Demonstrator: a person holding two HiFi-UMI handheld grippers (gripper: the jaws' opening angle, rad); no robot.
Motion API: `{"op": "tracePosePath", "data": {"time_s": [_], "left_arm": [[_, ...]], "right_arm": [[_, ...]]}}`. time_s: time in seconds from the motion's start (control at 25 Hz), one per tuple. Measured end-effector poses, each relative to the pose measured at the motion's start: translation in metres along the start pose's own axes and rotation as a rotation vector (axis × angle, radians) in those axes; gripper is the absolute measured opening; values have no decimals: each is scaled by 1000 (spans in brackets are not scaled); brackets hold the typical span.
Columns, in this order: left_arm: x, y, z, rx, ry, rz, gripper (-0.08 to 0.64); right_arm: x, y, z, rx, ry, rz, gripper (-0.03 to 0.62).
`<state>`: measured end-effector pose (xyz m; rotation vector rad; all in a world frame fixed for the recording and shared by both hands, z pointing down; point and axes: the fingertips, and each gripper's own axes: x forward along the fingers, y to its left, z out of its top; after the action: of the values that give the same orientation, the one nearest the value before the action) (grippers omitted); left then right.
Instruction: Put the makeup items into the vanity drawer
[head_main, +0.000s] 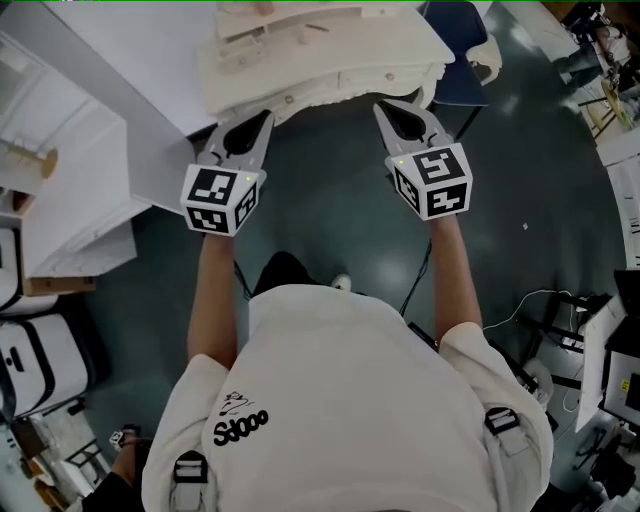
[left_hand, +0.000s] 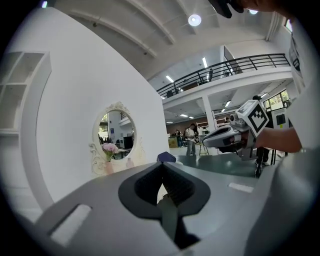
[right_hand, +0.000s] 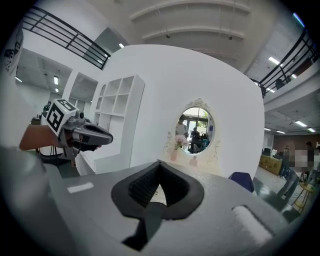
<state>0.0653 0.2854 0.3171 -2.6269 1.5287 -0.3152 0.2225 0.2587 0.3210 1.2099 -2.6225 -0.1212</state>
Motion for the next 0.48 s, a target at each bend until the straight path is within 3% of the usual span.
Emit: {"op": "tracePosePath", "data": {"time_s": [0.28,0.48], "left_arm": [[32,5,-2,8,8,-14,18],[70,40,-7,15,-3,-19,18]], "right_arm": [[21,-23,-7,26,-9,12,2],[65,-44,-5,18,-6,4,2]]}}
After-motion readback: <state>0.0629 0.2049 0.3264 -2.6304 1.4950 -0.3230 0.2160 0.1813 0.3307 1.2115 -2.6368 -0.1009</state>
